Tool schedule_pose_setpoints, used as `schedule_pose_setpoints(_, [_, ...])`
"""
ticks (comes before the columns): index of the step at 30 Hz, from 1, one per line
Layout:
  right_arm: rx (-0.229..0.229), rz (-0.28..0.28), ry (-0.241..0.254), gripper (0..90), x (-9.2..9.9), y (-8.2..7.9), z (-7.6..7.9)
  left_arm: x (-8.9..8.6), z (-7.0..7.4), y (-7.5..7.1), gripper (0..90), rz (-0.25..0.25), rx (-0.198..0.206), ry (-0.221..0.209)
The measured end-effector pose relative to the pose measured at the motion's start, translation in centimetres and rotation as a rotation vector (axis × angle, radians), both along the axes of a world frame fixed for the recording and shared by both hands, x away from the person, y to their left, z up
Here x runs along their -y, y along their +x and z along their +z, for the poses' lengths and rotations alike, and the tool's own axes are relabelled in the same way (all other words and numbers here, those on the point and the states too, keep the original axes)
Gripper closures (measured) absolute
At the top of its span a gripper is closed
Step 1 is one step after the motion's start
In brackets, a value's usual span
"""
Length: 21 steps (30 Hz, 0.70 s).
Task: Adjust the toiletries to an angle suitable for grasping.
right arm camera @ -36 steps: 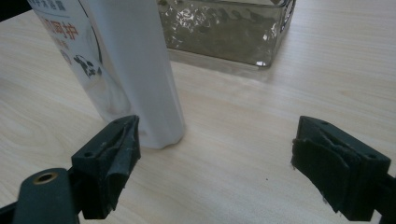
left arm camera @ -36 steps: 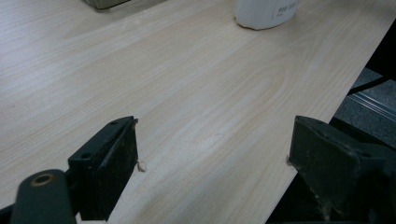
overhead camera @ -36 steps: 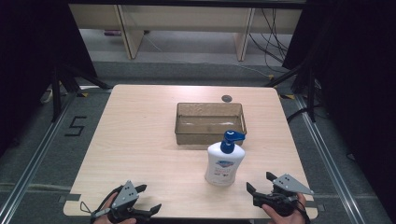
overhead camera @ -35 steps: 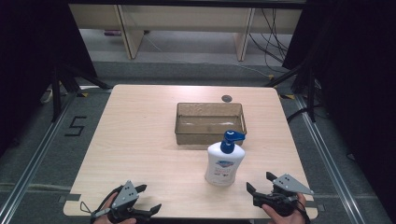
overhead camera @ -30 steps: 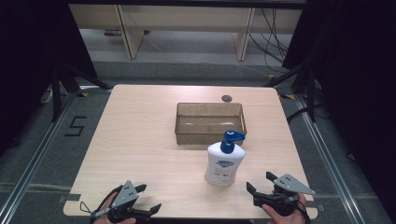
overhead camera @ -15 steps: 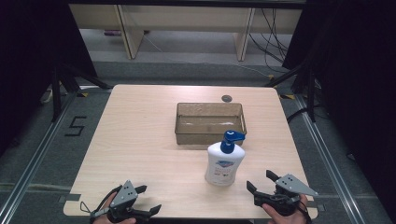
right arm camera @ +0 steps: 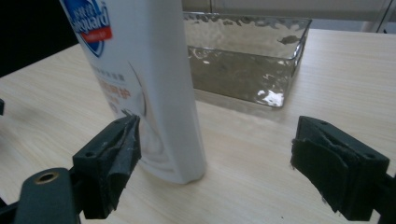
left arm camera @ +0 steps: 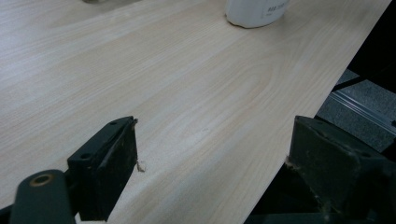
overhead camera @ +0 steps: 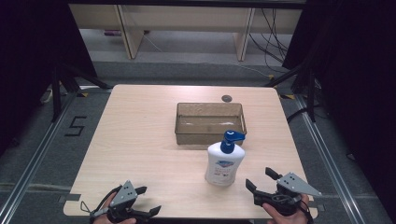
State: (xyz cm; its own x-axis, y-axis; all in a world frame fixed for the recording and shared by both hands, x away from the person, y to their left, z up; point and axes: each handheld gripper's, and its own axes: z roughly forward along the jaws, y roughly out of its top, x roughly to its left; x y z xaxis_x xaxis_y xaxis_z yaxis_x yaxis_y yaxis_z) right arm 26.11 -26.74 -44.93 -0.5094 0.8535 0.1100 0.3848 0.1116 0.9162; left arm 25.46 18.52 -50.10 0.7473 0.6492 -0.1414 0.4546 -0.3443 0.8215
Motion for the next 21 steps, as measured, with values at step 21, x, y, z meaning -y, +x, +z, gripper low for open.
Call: schedule_pose_setpoints(21, [0.03, 0.044, 0.046, 16.4, -0.9, -0.1, 1.4, 0.0, 0.0, 0.0, 14.7, -0.004, 0.008, -0.001])
